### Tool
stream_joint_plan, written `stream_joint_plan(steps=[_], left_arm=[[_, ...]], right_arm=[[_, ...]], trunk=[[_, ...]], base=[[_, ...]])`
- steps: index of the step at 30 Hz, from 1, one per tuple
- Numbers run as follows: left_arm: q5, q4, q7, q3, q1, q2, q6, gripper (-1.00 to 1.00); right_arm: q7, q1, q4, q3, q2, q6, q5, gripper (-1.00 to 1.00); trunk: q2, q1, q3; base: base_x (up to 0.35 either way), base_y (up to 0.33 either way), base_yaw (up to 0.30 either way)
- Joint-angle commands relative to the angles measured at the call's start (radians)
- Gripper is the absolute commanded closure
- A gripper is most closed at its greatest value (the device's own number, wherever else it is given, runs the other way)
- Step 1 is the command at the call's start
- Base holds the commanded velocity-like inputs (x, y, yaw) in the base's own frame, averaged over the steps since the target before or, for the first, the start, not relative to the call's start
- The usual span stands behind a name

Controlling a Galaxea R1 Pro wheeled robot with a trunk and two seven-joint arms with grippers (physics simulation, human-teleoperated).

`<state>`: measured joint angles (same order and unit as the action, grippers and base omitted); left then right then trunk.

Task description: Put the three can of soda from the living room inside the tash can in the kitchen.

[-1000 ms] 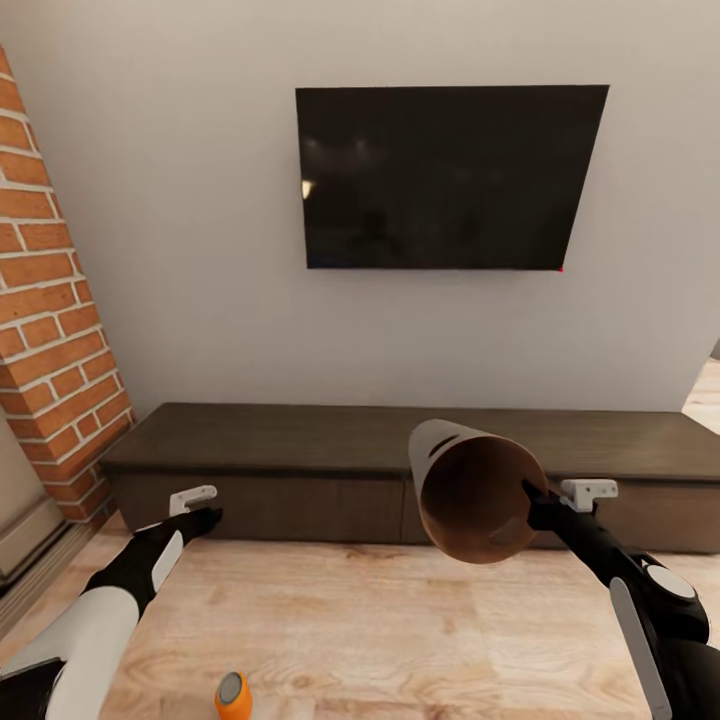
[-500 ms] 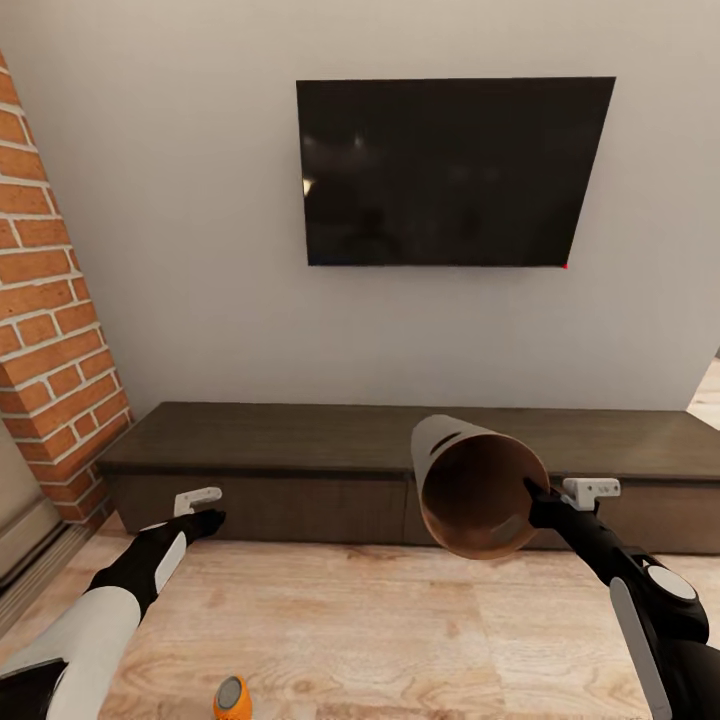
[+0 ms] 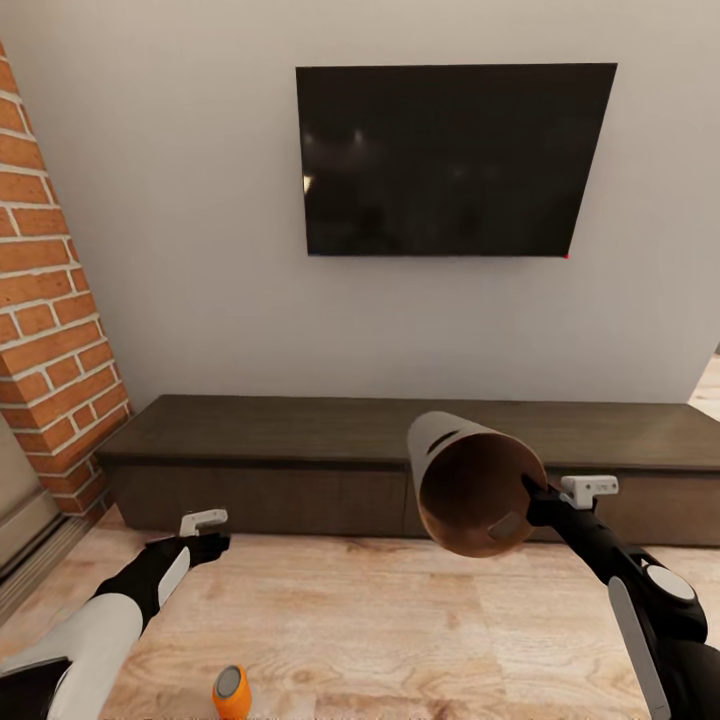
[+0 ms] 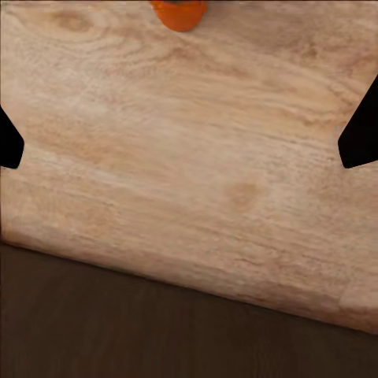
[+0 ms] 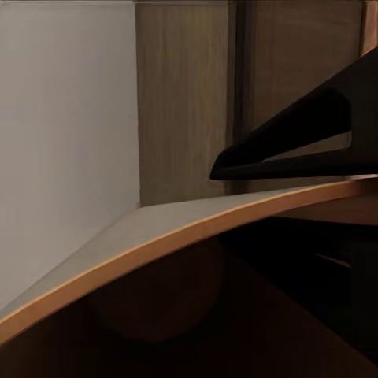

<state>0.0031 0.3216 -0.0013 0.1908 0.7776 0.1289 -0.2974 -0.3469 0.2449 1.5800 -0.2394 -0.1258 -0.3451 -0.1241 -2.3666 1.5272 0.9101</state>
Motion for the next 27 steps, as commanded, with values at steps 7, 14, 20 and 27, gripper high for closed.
stream_joint_plan(steps=[7, 14, 20, 27], left_arm=[[0.000, -0.010, 0.003, -0.002, 0.000, 0.000, -0.041, -1.00], [0.000, -0.012, 0.007, -0.006, 0.000, 0.000, -0.047, -1.00], [-0.001, -0.012, 0.009, -0.006, 0.000, 0.000, -0.048, -1.00], [0.000, -0.012, 0.011, -0.022, 0.000, -0.002, -0.048, -1.00]], right_arm=[[-0.005, 0.001, 0.002, -0.007, 0.000, 0.013, -0.013, 1.00], [-0.007, 0.001, 0.002, -0.007, -0.002, 0.015, -0.014, 1.00], [-0.007, 0.003, 0.002, -0.007, -0.005, 0.015, -0.014, 1.00], [-0.008, 0.005, 0.003, -0.008, -0.008, 0.015, -0.014, 1.00]], trunk=[[-0.049, 0.027, 0.022], [-0.098, 0.054, 0.044], [-0.134, 0.073, 0.063], [-0.135, 0.076, 0.090]], base=[[0.000, 0.000, 0.000], [0.000, 0.000, 0.000], [0.000, 0.000, 0.000], [0.000, 0.000, 0.000]])
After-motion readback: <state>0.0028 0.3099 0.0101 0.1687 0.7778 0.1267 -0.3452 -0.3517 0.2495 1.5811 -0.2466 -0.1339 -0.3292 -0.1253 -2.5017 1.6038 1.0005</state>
